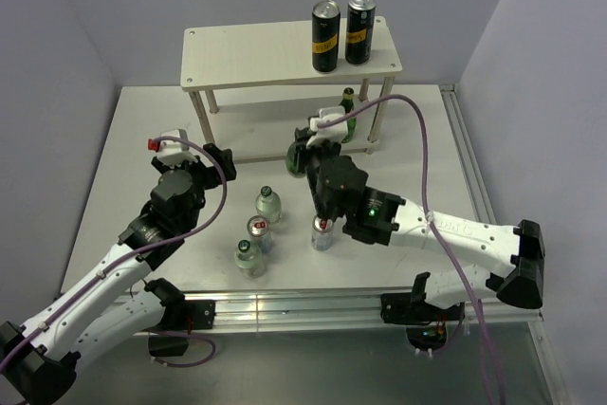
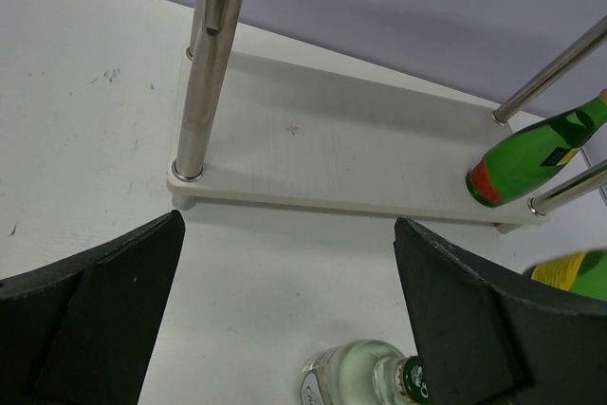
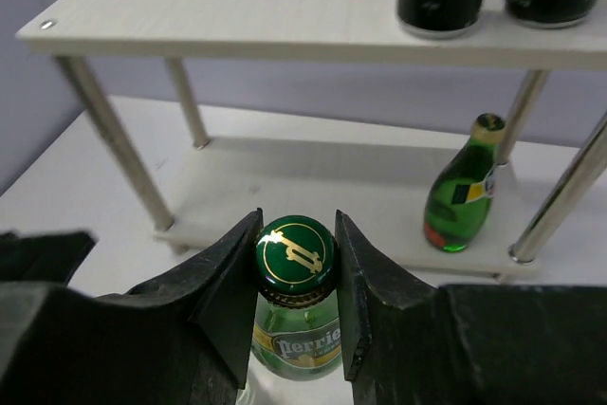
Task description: Place and organize the beverage onto the shelf
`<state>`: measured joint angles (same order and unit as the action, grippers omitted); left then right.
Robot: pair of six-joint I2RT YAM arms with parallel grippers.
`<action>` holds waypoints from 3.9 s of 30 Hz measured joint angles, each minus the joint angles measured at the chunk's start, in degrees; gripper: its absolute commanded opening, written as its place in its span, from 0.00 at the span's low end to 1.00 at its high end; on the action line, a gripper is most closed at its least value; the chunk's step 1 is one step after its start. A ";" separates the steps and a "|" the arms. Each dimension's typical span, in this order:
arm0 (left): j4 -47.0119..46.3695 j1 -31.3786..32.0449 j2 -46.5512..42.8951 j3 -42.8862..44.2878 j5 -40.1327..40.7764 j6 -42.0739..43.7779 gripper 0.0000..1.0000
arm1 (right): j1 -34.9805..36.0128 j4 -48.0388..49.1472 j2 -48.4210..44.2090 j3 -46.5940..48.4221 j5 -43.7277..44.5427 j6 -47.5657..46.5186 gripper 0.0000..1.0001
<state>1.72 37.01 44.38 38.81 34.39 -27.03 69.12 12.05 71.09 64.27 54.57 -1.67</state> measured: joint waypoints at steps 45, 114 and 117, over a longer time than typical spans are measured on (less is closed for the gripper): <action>-10.32 -0.68 7.54 -6.03 10.45 1.11 0.99 | -33.73 11.58 32.57 10.86 -15.89 6.64 0.00; -10.51 4.00 10.51 -3.54 -24.04 6.54 0.95 | -11.10 -8.35 -18.01 -19.02 -9.55 20.59 1.00; -10.49 4.79 10.54 -4.00 -24.06 6.27 0.90 | -10.86 -11.19 -22.14 -21.07 -8.33 21.64 1.00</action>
<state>-8.78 41.80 54.92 34.81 10.33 -20.75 58.26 0.86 48.95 43.20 46.24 19.97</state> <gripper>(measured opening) 0.921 0.998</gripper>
